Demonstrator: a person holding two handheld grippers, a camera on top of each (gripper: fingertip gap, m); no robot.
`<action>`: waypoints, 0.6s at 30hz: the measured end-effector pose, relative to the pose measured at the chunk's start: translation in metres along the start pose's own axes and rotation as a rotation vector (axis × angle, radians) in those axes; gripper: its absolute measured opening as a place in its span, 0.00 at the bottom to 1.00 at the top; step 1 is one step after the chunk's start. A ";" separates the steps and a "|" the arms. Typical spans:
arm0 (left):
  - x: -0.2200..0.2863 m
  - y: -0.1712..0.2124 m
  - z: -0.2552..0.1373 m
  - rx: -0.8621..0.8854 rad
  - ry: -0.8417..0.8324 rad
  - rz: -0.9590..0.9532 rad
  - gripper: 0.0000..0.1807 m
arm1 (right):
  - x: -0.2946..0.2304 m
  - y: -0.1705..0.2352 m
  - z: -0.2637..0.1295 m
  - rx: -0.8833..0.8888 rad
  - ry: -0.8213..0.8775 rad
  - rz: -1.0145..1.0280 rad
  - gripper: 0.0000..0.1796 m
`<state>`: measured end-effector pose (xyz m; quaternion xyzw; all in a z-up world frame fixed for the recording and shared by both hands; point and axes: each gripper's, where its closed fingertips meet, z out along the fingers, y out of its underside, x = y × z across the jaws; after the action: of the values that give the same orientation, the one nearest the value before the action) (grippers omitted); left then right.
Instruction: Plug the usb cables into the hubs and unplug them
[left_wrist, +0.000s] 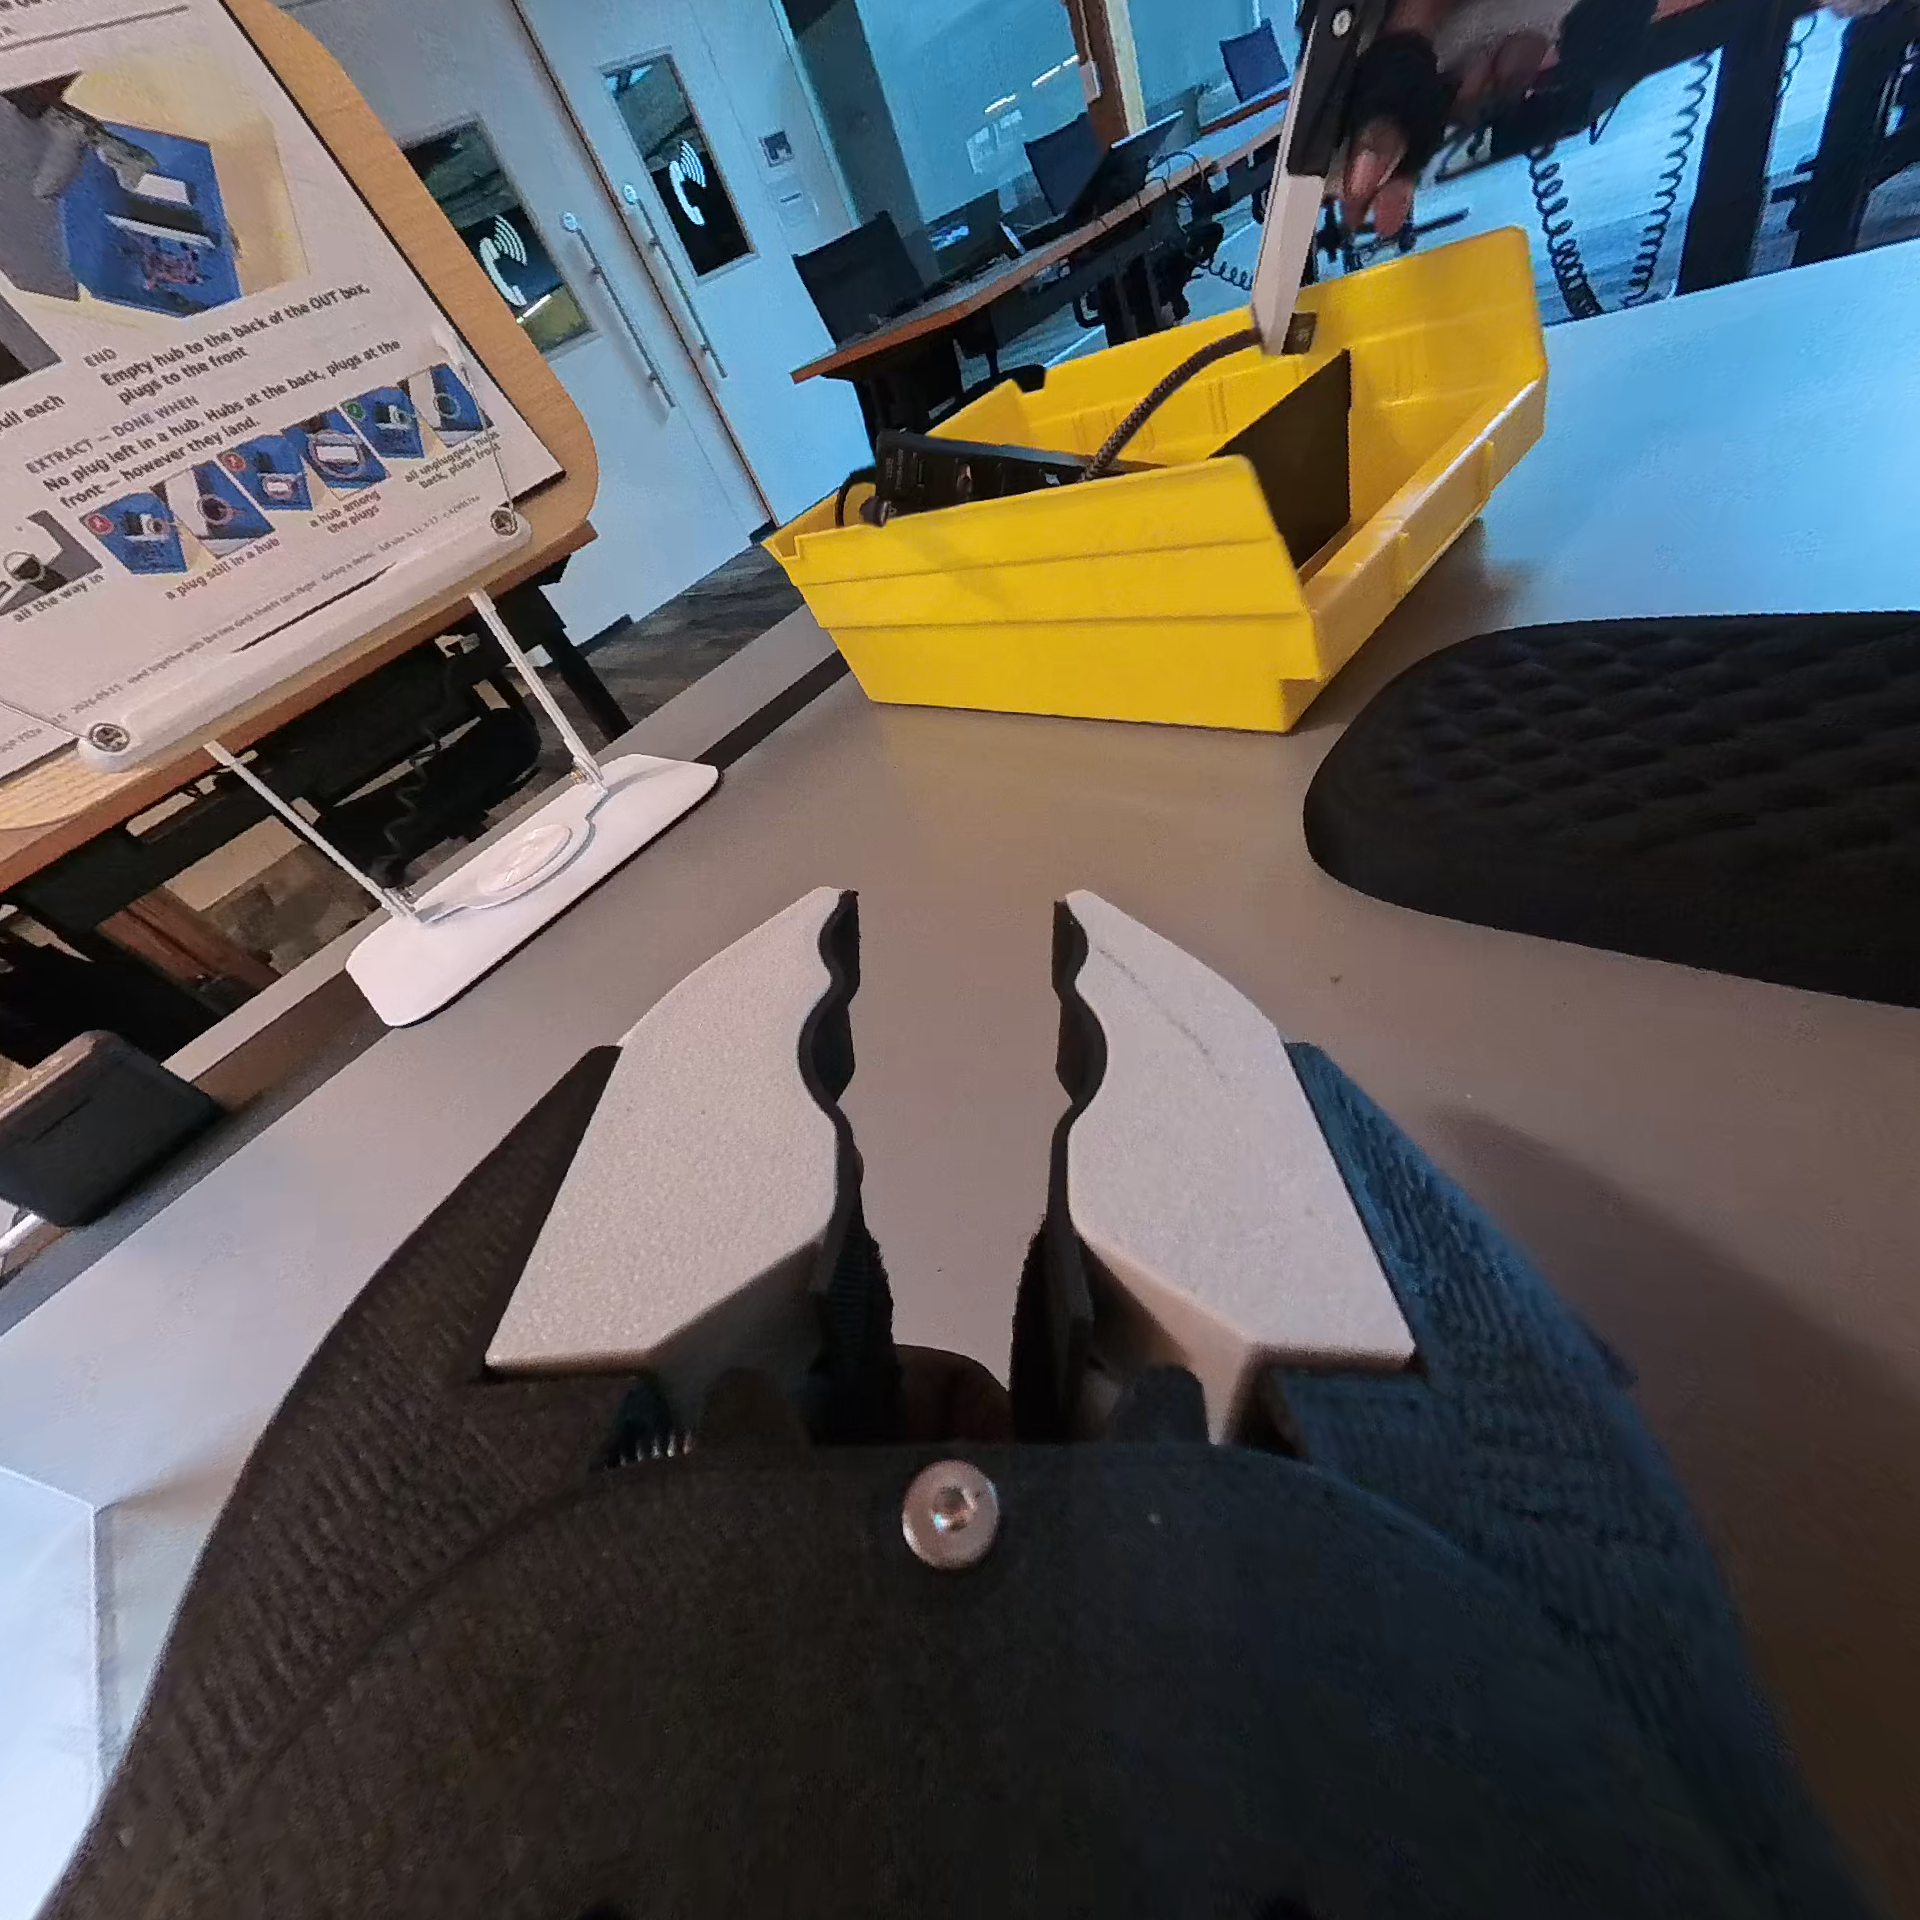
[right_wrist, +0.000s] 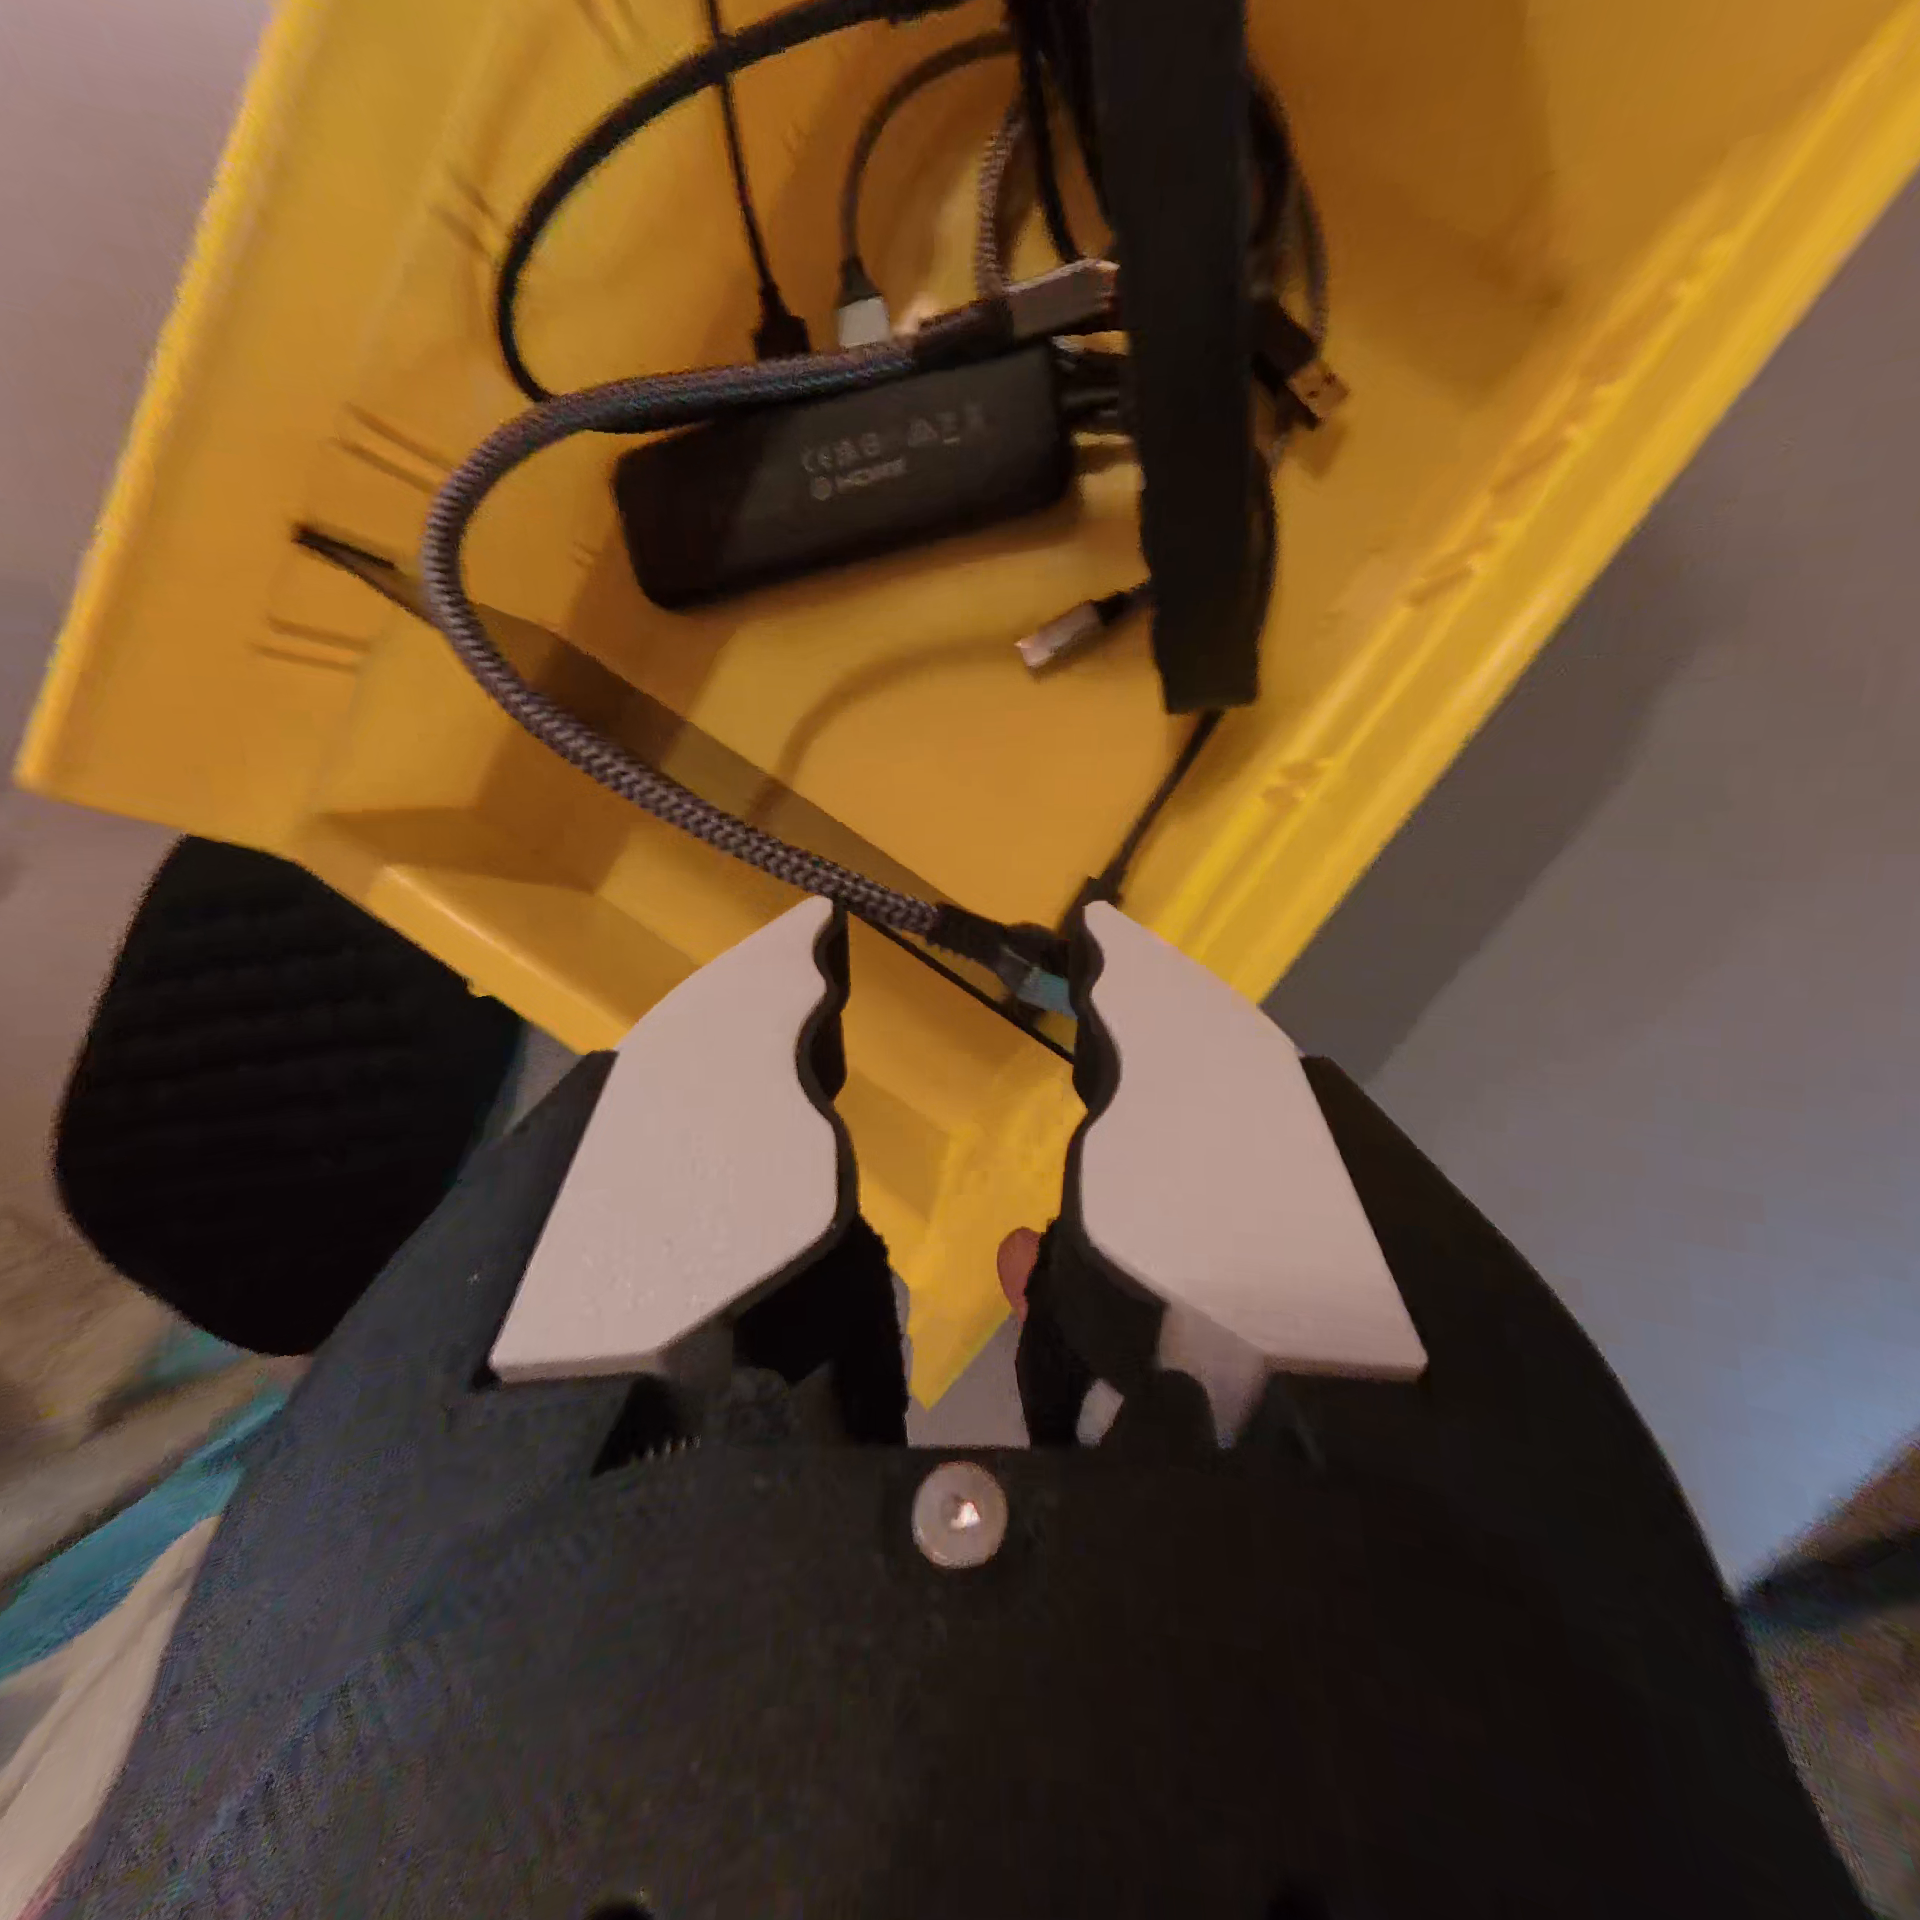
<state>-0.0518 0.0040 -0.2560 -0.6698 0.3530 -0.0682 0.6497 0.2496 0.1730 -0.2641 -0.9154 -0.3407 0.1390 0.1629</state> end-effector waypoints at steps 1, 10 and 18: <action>0.000 0.000 0.000 -0.001 0.000 0.003 0.20 | 0.005 0.001 -0.001 -0.016 0.053 -0.006 0.23; 0.002 0.000 0.000 0.000 0.001 0.012 0.20 | 0.022 -0.008 0.007 -0.059 0.393 -0.239 0.12; 0.003 -0.002 -0.001 0.006 0.000 0.025 0.20 | 0.011 -0.012 0.016 -0.220 0.447 -0.606 0.01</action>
<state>-0.0495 0.0012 -0.2556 -0.6635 0.3610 -0.0612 0.6525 0.2444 0.1920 -0.2754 -0.7930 -0.5646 -0.1555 0.1677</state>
